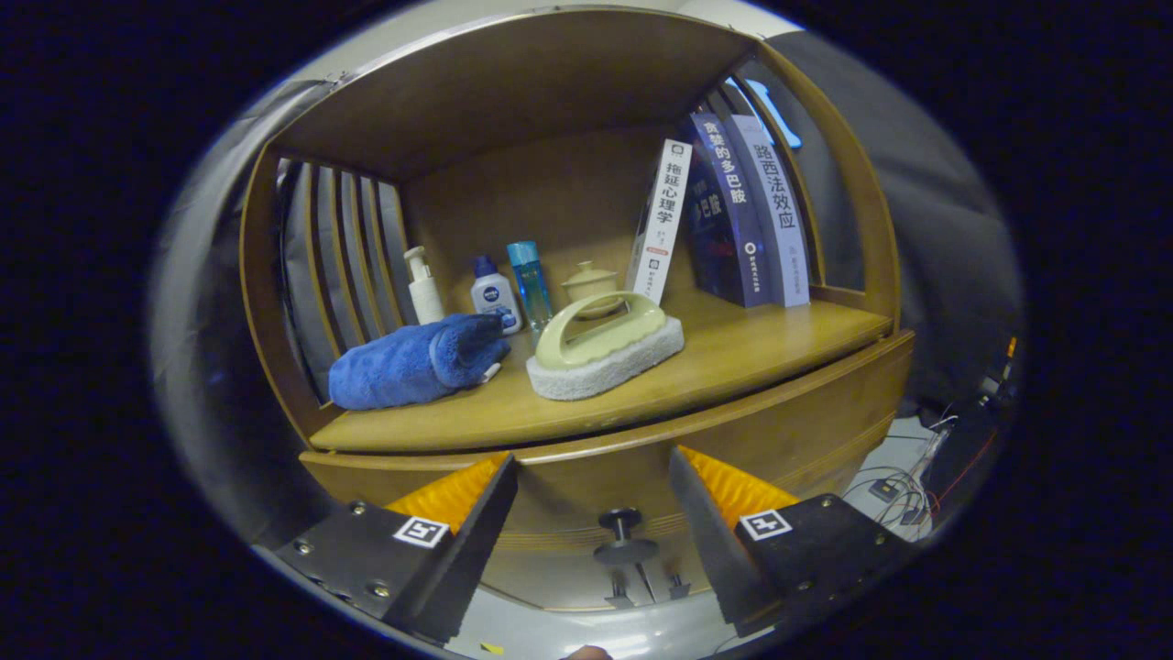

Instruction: Pull open the drawer, take out the items inside it, and place them on the countertop above the cabinet.

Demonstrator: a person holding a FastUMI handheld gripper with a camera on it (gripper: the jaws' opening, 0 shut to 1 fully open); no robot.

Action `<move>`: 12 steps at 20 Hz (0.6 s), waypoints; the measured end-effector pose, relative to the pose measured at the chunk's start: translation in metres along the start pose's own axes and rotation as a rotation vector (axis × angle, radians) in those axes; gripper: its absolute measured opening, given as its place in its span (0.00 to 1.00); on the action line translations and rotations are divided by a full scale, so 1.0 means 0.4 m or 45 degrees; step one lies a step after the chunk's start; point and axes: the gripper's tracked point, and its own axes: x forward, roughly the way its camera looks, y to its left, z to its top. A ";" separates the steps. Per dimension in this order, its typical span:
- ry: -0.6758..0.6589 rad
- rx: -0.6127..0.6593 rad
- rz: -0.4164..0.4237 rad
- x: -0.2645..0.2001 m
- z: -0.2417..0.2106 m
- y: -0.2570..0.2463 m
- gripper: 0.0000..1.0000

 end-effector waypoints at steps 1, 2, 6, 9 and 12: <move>0.015 -0.006 0.001 0.007 -0.001 0.001 0.99; 0.001 0.000 0.003 0.010 0.007 -0.003 0.99; -0.011 0.035 0.013 0.011 0.000 -0.001 1.00; -0.005 0.029 0.016 0.009 0.002 -0.003 1.00; 0.000 0.036 0.019 0.008 0.002 -0.003 1.00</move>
